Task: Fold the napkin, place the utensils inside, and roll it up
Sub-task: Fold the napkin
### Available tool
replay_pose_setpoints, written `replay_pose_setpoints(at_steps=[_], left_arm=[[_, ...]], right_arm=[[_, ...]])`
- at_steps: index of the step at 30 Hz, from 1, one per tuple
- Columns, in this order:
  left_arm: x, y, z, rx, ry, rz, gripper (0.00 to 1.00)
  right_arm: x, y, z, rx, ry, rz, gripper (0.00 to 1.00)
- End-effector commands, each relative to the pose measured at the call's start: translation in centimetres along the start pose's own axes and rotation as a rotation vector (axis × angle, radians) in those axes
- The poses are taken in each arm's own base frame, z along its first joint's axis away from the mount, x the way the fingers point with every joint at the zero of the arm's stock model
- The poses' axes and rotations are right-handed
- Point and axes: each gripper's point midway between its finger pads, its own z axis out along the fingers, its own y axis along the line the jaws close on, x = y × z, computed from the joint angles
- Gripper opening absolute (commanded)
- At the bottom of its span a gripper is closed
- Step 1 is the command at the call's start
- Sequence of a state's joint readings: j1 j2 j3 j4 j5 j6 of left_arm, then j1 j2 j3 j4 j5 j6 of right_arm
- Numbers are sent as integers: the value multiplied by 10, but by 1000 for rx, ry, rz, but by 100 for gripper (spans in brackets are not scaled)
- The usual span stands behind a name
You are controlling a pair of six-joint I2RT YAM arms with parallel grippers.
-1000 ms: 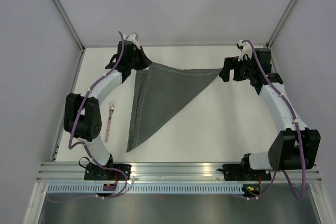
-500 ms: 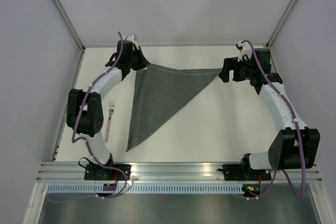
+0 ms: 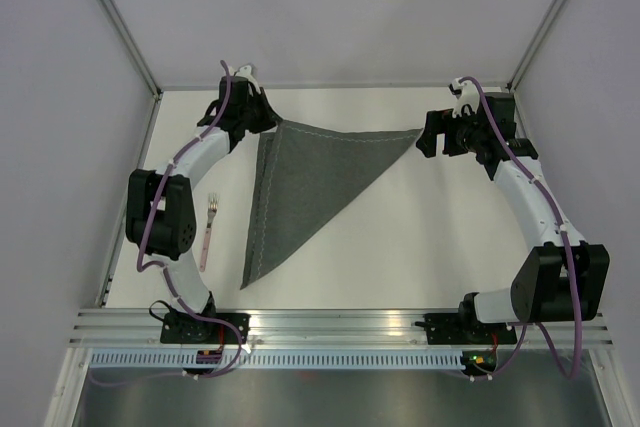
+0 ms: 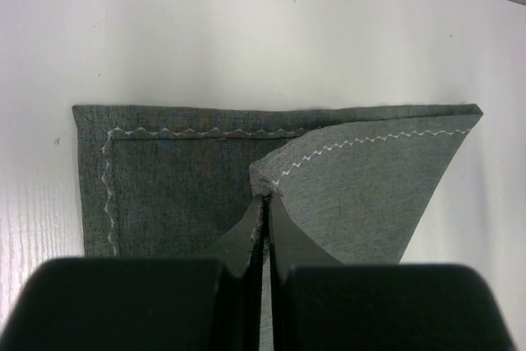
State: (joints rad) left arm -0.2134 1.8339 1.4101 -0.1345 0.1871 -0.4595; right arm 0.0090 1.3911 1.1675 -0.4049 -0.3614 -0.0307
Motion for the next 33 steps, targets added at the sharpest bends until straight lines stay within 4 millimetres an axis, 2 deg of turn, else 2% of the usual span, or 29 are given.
replay_pose_setpoints(at_steps=[1, 19, 25, 33], left_arm=[[-26, -15, -10, 41, -46, -26, 2], [-38, -6, -9, 29, -52, -38, 2], [-35, 2, 0, 15, -36, -41, 2], [-15, 15, 15, -7, 13, -57, 2]], right_arm=[[-4, 0, 0, -2, -3, -3, 97], [0, -2, 2, -3, 10, -4, 97], [2, -1, 4, -6, 17, -5, 97], [4, -2, 5, -8, 23, -4, 97]])
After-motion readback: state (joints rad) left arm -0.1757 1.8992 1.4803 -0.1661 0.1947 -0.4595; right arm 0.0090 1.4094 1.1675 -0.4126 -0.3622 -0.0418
